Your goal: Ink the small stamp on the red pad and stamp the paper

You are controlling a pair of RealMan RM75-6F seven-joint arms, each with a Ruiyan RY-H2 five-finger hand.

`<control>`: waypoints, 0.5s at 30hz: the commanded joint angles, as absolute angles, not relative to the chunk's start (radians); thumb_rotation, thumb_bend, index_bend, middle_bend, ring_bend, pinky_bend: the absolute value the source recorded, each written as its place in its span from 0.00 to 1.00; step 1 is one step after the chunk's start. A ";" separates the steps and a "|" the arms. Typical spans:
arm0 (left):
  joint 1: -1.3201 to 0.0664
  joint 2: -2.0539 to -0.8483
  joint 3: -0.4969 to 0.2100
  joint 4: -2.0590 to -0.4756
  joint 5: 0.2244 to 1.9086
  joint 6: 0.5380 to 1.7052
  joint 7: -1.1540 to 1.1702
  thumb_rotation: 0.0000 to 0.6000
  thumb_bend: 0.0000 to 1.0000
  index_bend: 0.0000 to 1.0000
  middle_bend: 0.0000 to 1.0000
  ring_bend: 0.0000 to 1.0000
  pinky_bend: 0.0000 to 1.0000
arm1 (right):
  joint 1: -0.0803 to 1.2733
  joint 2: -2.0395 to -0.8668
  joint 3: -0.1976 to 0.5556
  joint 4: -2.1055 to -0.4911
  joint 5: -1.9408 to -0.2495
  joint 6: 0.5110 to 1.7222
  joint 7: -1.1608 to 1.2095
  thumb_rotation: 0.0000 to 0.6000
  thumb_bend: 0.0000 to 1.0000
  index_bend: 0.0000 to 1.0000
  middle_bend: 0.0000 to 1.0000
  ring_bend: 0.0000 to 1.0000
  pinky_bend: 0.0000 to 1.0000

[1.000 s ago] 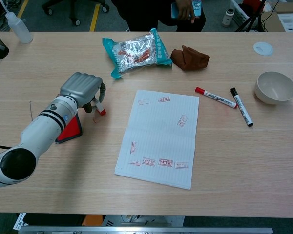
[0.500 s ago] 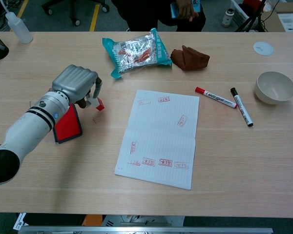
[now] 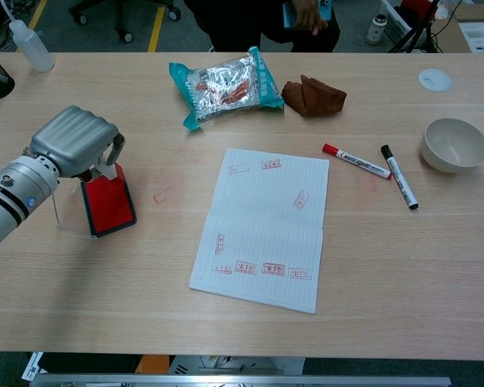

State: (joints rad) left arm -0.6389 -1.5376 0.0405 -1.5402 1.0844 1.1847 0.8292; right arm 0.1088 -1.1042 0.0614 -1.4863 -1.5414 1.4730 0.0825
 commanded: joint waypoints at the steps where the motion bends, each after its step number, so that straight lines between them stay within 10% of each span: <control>1: -0.628 -1.556 0.055 -1.516 1.104 1.190 0.850 1.00 0.27 0.62 1.00 1.00 1.00 | 0.108 -1.105 0.061 -1.485 -1.541 1.474 0.084 1.00 0.21 0.20 0.33 0.18 0.19; 15: -0.599 -1.626 0.073 -1.376 1.171 1.174 0.876 1.00 0.27 0.62 1.00 1.00 1.00 | 0.095 -1.108 0.056 -1.471 -1.536 1.485 0.095 1.00 0.21 0.20 0.33 0.18 0.19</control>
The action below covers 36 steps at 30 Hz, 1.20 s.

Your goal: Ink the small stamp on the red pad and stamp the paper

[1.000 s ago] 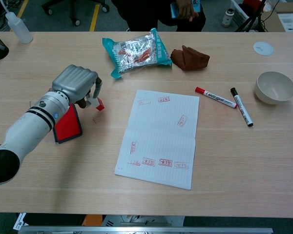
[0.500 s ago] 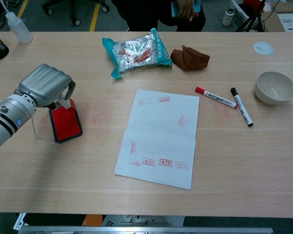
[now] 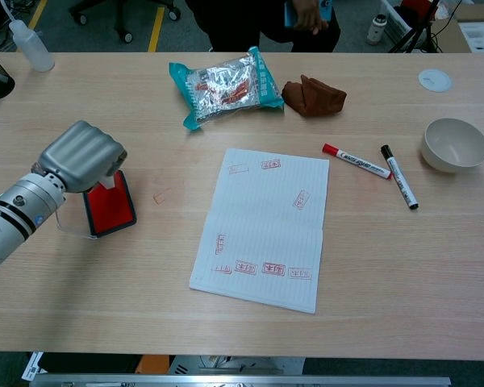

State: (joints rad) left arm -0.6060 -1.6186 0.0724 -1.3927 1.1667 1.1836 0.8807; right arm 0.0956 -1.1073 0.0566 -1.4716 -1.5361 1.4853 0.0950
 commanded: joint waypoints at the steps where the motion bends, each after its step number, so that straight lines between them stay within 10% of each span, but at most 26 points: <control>1: -0.597 -1.627 0.072 -1.370 1.174 1.173 0.876 1.00 0.27 0.62 1.00 1.00 1.00 | 0.095 -1.108 0.056 -1.471 -1.537 1.486 0.095 1.00 0.21 0.20 0.33 0.18 0.19; 36: -0.553 -1.645 0.058 -1.289 1.229 1.112 0.888 1.00 0.27 0.63 1.00 1.00 1.00 | 0.086 -1.107 0.054 -1.479 -1.534 1.492 0.083 1.00 0.21 0.20 0.33 0.18 0.19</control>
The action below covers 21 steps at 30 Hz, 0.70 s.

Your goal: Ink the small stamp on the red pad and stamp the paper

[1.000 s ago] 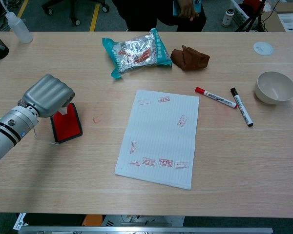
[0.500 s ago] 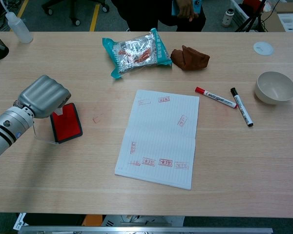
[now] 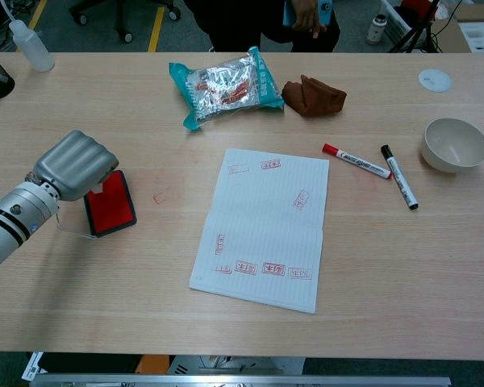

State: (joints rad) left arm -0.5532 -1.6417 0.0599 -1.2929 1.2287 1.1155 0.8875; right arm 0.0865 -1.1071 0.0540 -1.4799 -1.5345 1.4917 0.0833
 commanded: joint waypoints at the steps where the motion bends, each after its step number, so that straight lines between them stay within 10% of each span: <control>1: -0.553 -1.646 0.057 -1.287 1.230 1.111 0.888 1.00 0.27 0.63 1.00 1.00 1.00 | 0.086 -1.107 0.054 -1.479 -1.534 1.492 0.083 1.00 0.21 0.20 0.33 0.18 0.19; 21: -0.557 -1.619 0.025 -1.343 1.247 1.111 0.909 1.00 0.27 0.63 1.00 1.00 1.00 | 0.081 -1.109 0.059 -1.467 -1.529 1.498 0.095 1.00 0.20 0.20 0.33 0.18 0.19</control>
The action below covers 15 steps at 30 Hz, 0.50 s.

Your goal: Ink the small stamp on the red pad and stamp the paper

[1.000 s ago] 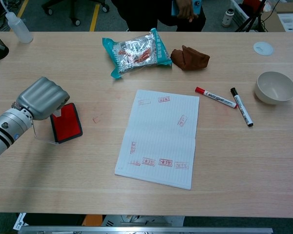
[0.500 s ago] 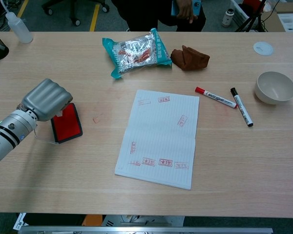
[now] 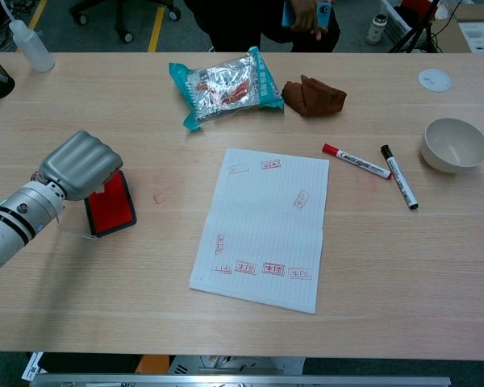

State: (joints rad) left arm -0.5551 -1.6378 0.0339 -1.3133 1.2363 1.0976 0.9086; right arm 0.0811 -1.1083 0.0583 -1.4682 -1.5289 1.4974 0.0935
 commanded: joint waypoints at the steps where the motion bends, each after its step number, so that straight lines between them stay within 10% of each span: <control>1: -0.558 -1.612 0.022 -1.356 1.251 1.116 0.910 1.00 0.27 0.63 1.00 1.00 1.00 | 0.081 -1.109 0.059 -1.467 -1.530 1.498 0.096 1.00 0.20 0.20 0.33 0.18 0.19; 15: -0.590 -1.553 0.010 -1.609 1.335 1.147 0.976 1.00 0.27 0.63 1.00 1.00 1.00 | 0.091 -1.114 0.059 -1.461 -1.538 1.487 0.102 1.00 0.21 0.20 0.33 0.18 0.19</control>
State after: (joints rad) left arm -0.5825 -1.5525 0.0078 -1.5840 1.3189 1.1462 0.9582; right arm 0.0915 -1.1142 0.0591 -1.4613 -1.5375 1.4872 0.1016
